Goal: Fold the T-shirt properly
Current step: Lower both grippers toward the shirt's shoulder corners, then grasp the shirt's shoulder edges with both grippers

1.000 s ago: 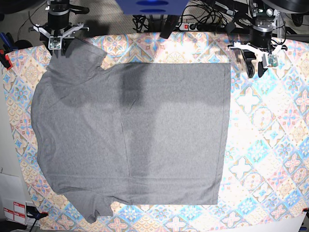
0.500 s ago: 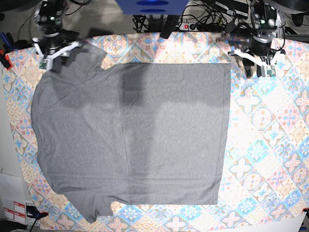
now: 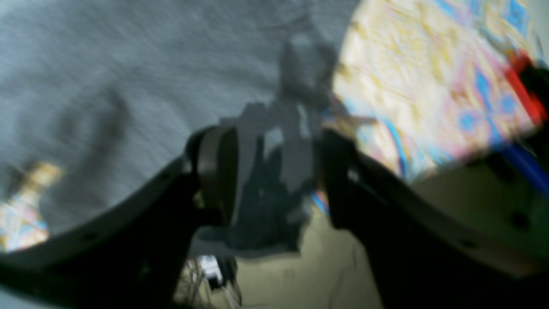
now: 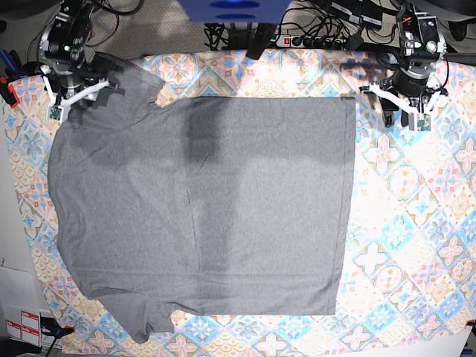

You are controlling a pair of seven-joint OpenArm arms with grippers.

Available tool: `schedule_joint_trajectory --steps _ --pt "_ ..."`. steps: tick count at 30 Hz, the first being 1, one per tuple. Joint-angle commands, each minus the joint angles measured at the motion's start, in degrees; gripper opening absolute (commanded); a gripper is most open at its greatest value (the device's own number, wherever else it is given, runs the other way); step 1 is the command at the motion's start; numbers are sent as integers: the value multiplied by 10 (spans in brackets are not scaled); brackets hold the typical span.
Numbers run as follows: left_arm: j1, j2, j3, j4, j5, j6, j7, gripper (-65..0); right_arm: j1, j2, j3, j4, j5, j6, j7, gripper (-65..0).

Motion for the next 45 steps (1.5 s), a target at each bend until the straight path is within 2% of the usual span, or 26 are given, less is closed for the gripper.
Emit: schedule_joint_trajectory --steps 1,2,4,7,10,14,21,25,29,37,40,45 --pt "2 -5 -3 9 -2 0 -11 -441 -1 5 15 6 0 -3 4 -270" --pt "2 -5 -3 9 -2 0 -11 -441 0 5 23 5 0 3 3 -243" --pt "2 -5 -3 9 0 0 -11 -441 5 5 46 3 1 40 -1 -192" --pt "3 -5 -4 8 3 0 -11 -441 25 1 89 -4 0 75 -36 -157" --pt "3 -5 -4 8 4 0 -11 -441 30 1 121 -20 0 92 -53 -173" --pt "3 -5 -4 8 4 0 -11 -441 30 1 131 -23 0 139 -54 -195" --pt "3 -5 -4 8 4 0 -11 -441 30 -3 130 -86 0 157 -50 -194" --pt "3 -5 -4 7 4 0 -11 -441 37 -3 130 -109 0 202 -50 -194" --pt "3 -5 -4 7 4 0 -11 -441 59 -2 131 -148 0 205 -49 -197" --pt "3 -5 -4 6 4 0 -11 -441 76 -1 131 -156 -1 205 -49 -197" --pt "3 -5 -4 6 4 0 -11 -441 80 -1 153 -177 -1 206 -49 -197" --pt "10 -7 -4 6 4 0 -11 -441 80 0 170 -190 -1 243 -49 -197"
